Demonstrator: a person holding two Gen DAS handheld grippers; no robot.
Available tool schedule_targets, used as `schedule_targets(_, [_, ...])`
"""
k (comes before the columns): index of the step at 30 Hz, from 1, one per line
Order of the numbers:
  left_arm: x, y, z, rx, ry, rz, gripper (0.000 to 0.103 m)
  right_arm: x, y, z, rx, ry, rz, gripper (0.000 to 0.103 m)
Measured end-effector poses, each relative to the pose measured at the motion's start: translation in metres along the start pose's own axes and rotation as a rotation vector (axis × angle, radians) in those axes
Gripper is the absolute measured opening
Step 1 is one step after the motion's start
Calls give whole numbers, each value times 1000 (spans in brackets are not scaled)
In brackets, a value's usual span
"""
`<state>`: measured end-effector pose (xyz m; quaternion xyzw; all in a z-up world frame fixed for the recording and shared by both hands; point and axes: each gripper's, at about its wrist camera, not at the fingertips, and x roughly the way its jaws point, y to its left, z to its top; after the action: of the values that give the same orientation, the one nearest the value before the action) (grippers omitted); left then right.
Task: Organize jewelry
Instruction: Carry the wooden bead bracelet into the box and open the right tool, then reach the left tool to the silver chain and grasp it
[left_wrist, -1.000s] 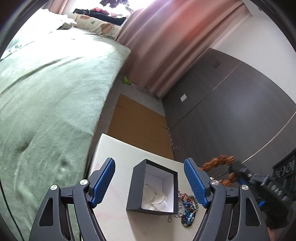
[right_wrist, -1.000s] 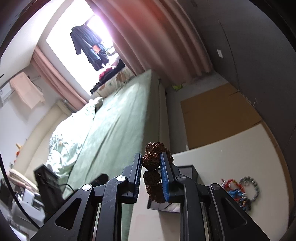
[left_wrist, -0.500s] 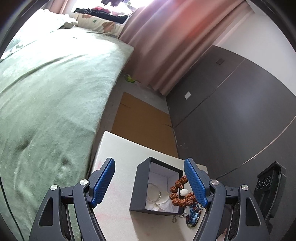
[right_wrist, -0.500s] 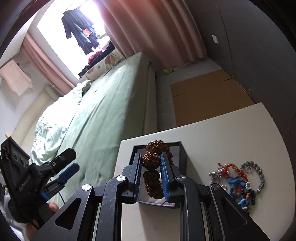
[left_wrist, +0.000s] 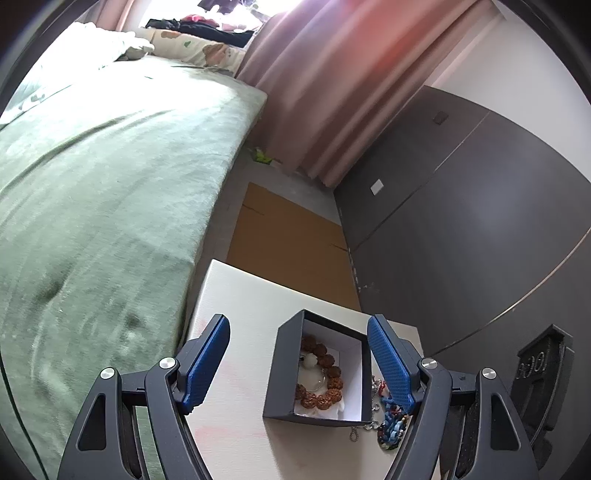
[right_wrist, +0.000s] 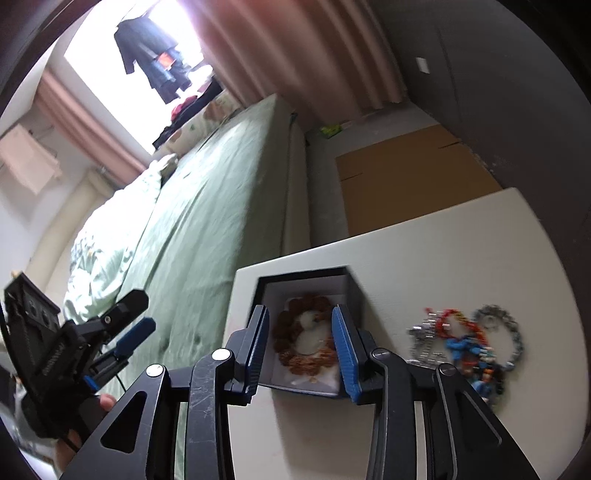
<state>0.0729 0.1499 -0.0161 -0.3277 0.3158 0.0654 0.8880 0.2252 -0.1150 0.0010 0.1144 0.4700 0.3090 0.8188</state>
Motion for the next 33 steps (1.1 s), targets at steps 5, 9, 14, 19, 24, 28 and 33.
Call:
schedule_targets(5, [3,-15,-6,30,10,-13,77,-30,-28,1,58,-47,-35,54])
schedule_targets(9, [9,-33,-15,71,24,-19,77,-48,-49,-4,99,-68,-62,59])
schedule_targets(14, [20,-59,-30,136,53,-27,77,-61,-78,-14,165,-53,-84,60])
schedule_targets(19, [32,-88,-48,210,81,-41,77,-72,-104,-23,240,-33,-121,60])
schedule_targets(24, [49,-120,-68,327,110,-25,77,-80,-132,-29,313,-16,-142,60])
schedule_targets(28, [61,-140,-78,408,140,-25,71,-83,-149,-25,346,-4,-131,60])
schedule_targets(33, [79,-167,-78,541,219,36,62,-83,-167,-22,404,7,-82,60])
